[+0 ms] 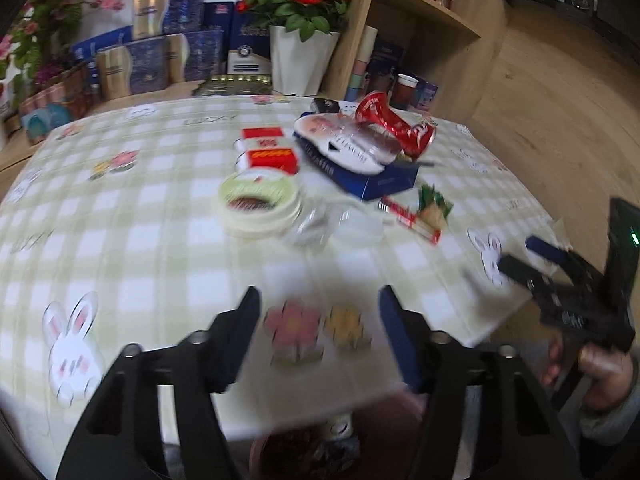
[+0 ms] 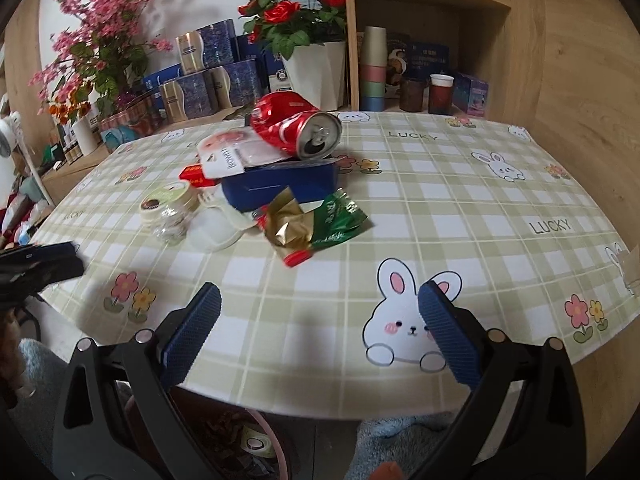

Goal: Collect trash
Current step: 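Reach the left tool to the clear plastic wrapper and close on it, then grasp the gold and green wrappers with the right tool while the left tool holds the clear wrapper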

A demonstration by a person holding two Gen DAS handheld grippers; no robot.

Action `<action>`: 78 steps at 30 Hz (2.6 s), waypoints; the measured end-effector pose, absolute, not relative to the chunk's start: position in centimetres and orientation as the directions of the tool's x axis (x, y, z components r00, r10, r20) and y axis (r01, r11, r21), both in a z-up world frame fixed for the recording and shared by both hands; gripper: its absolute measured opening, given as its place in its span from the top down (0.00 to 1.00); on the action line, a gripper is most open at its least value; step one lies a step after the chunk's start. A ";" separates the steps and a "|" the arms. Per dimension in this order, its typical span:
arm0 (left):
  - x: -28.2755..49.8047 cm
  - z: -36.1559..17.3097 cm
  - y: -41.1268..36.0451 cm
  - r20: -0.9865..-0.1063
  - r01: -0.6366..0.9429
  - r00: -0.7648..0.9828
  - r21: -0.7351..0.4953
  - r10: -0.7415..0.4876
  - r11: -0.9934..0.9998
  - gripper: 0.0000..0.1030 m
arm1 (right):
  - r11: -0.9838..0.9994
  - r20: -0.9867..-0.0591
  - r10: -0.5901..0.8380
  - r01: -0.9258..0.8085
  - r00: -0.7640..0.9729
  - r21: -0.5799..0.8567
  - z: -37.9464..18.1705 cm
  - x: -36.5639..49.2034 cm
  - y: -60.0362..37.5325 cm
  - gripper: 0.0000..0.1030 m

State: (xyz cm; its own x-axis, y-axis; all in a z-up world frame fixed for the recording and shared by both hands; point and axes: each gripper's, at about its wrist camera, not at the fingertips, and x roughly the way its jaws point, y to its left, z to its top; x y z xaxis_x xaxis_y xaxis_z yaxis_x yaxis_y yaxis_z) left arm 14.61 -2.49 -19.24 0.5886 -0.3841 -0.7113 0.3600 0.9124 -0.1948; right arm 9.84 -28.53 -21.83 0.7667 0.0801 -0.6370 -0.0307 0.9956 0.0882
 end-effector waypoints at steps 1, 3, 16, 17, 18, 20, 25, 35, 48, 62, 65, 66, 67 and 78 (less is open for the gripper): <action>15.8 -19.3 -3.2 -0.709 0.363 0.597 -0.178 -0.375 0.915 0.47 | 0.995 -0.637 0.087 -0.033 0.766 0.096 -21.8 10.1 -28.8 0.05; 17.5 -19.5 -4.1 -0.712 0.376 0.599 -0.152 -0.365 0.914 0.49 | 0.994 -0.638 0.094 -0.040 0.764 0.098 -21.9 10.4 -29.0 0.05; 23.2 -22.4 -7.2 -0.785 0.409 0.535 -0.082 -0.312 0.909 0.55 | 0.993 -0.663 0.117 -0.070 0.739 0.098 -23.2 11.5 -29.4 0.05; 23.1 -22.5 -7.3 -0.786 0.412 0.534 -0.080 -0.312 0.907 0.55 | 0.993 -0.662 0.114 -0.073 0.741 0.090 -23.3 11.6 -29.3 0.05; 23.0 -22.7 -7.3 -0.787 0.417 0.532 -0.078 -0.313 0.906 0.57 | 0.994 -0.663 0.112 -0.075 0.740 0.083 -23.3 11.7 -29.2 0.05; 22.8 -22.9 -7.3 -0.788 0.423 0.531 -0.073 -0.312 0.903 0.77 | 0.994 -0.664 0.110 -0.082 0.739 0.073 -23.3 11.8 -29.1 0.05; 21.6 -21.9 -6.5 -0.766 0.447 0.536 -0.099 -0.354 0.889 0.90 | 0.990 -0.641 0.127 -0.133 0.757 0.039 -22.5 11.8 -28.3 0.06; 18.0 -20.8 -4.5 -0.738 0.408 0.540 -0.191 -0.404 0.893 0.91 | 0.985 -0.644 0.153 -0.172 0.750 0.034 -22.1 13.5 -27.4 0.06; 16.0 -21.3 -2.1 -0.719 0.334 0.545 -0.286 -0.431 0.898 0.92 | 0.987 -0.696 0.160 -0.124 0.700 0.102 -23.4 16.9 -28.4 0.06; 14.4 -21.5 -1.4 -0.707 0.321 0.560 -0.297 -0.433 0.899 0.92 | 0.979 -0.757 0.196 -0.073 0.623 0.193 -25.0 22.4 -28.3 0.06; 14.4 -21.6 -1.1 -0.706 0.313 0.560 -0.304 -0.433 0.900 0.92 | 0.979 -0.764 0.193 -0.063 0.616 0.196 -25.3 22.9 -28.4 0.06; 14.4 -21.6 -1.0 -0.707 0.310 0.560 -0.306 -0.433 0.900 0.92 | 0.977 -0.762 0.199 -0.062 0.616 0.205 -25.4 22.9 -28.5 0.06; 14.4 -21.7 -0.9 -0.706 0.309 0.560 -0.307 -0.433 0.900 0.92 | 0.975 -0.760 0.205 -0.061 0.617 0.213 -25.4 22.8 -28.6 0.08; 14.1 -21.4 -0.7 -0.700 0.304 0.565 -0.317 -0.438 0.898 0.92 | 0.961 -0.737 0.254 -0.080 0.626 0.264 -25.0 20.1 -29.1 0.57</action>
